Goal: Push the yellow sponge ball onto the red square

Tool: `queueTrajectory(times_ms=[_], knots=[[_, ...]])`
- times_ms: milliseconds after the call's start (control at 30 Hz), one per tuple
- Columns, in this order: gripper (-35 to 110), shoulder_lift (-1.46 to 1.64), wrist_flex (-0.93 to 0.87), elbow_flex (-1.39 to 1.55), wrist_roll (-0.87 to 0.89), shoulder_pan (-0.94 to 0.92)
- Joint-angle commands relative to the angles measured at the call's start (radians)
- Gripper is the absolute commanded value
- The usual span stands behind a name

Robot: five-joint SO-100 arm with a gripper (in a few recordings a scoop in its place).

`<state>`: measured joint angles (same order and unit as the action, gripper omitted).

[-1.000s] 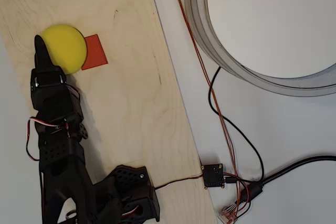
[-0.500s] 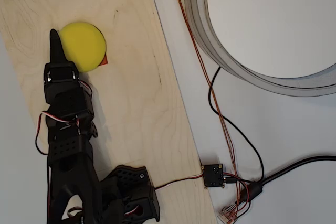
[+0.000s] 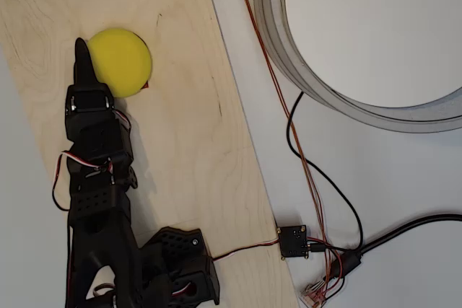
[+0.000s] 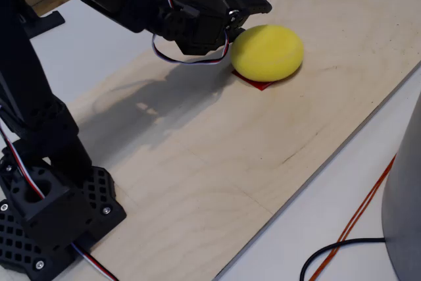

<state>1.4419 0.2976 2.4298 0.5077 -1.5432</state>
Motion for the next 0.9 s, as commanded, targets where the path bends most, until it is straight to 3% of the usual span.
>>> queueTrajectory(times_ms=[0, 667, 867], knots=[[22, 0.028, 0.026, 0.012, 0.041, 0.017], [21, 0.316, 0.023, 0.166, 0.017, 0.037], [19, 0.54, 0.021, 0.238, -0.126, 0.002]])
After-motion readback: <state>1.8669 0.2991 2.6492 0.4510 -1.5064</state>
